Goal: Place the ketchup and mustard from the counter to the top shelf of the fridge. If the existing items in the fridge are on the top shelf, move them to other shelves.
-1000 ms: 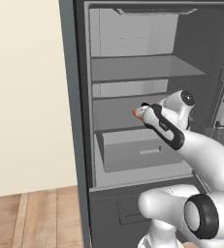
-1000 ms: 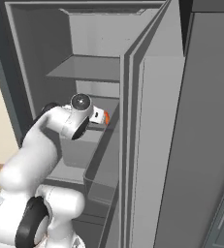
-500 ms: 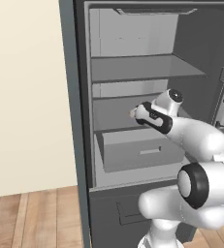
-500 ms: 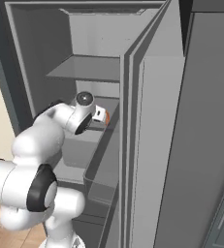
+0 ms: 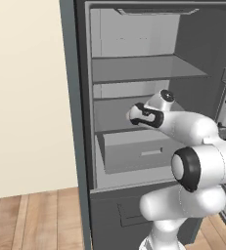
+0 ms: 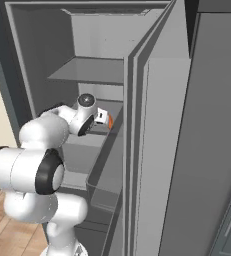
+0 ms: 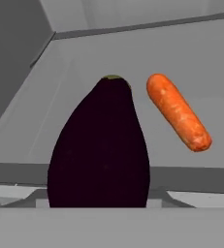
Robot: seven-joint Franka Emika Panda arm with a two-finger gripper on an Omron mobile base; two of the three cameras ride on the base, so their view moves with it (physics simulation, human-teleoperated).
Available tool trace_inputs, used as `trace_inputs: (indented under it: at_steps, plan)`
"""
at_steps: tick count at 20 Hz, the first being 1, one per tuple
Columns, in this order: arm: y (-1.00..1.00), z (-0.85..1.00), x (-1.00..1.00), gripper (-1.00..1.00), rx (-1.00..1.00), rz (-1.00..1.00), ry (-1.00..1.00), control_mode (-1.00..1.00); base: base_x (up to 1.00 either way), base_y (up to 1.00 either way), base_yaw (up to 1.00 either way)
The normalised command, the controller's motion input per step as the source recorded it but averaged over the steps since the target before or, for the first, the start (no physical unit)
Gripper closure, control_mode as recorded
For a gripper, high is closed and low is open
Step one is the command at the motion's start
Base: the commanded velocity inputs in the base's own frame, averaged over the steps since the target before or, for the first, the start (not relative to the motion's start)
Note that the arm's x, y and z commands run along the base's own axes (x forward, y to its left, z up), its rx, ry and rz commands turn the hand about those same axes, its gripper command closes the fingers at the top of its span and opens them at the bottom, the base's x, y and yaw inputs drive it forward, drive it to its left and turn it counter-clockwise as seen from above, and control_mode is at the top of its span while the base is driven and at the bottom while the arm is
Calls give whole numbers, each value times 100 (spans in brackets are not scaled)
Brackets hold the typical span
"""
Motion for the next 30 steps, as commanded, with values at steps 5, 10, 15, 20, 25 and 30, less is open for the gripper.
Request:
trace_inputs:
  at_steps: [5,10,15,20,25,30]
  plan:
    - [9,-17,60,100,-5,0,0,-100,0,0,0]
    - [0,-22,67,100,-3,0,0,-100,0,0,0]
    - [1,-22,60,-100,-4,-2,-1,-100,0,0,0]
    - [2,-1,28,-100,0,-5,0,-100,0,0,0]
    - [8,13,-5,-100,-1,0,-8,-100,0,0,0]
    - [33,45,-57,-100,-7,0,-17,-100,0,0,0]
